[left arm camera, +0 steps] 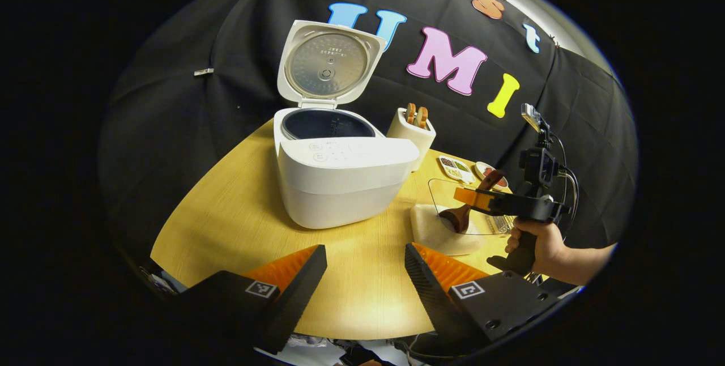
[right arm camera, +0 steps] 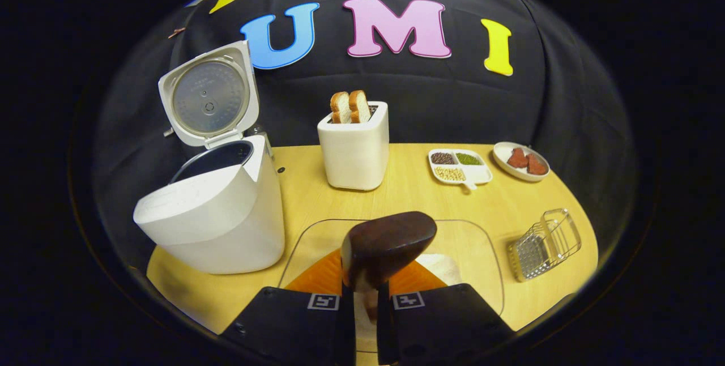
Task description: Close the left gripper, press the button to open the rice cooker; take a wooden spoon from the chopstick holder with the right hand, scoop a spoonful of rice and pour it into the rice cooker, then put the wooden spoon back into the chopstick holder.
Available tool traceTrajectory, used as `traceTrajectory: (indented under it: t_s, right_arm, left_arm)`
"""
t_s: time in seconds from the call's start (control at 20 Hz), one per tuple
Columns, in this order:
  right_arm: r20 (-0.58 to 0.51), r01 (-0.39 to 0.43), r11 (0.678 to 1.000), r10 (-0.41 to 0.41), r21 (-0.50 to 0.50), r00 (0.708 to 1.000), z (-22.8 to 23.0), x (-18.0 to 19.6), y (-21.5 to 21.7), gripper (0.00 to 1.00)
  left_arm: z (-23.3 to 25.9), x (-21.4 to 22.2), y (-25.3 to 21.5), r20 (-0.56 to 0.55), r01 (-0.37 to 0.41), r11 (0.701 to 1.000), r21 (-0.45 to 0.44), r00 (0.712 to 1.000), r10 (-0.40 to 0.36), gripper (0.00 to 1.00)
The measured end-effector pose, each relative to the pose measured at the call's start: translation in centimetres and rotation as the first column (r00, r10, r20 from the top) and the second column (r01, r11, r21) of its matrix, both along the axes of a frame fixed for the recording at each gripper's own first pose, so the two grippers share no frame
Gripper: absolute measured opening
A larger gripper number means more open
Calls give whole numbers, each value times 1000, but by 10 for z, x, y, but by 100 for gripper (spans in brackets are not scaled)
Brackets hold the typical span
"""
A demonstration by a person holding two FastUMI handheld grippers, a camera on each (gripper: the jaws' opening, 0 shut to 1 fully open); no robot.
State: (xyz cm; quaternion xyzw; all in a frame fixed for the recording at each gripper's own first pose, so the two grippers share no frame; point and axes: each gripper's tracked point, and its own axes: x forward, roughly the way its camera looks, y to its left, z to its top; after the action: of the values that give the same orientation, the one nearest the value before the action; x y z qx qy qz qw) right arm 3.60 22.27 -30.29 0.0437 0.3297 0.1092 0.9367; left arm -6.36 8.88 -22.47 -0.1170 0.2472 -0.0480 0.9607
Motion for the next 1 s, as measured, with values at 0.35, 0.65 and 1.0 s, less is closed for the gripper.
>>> traceTrajectory:
  t_s: [0.35,0.65,1.0]
  right_arm:
    - [-187,155,965,-115,213,976,2,-2,1,19]
    - [-334,374,855,-256,360,907,1,-6,-24,19]
    - [-480,630,608,-418,483,771,-8,-15,-76,19]
  left_arm:
    - [-5,-8,4,-17,-4,1000,-27,1000,4,96]
    - [-4,-7,8,-14,-8,999,-37,1000,7,96]
    - [4,-2,4,1,45,999,-13,999,-45,96]
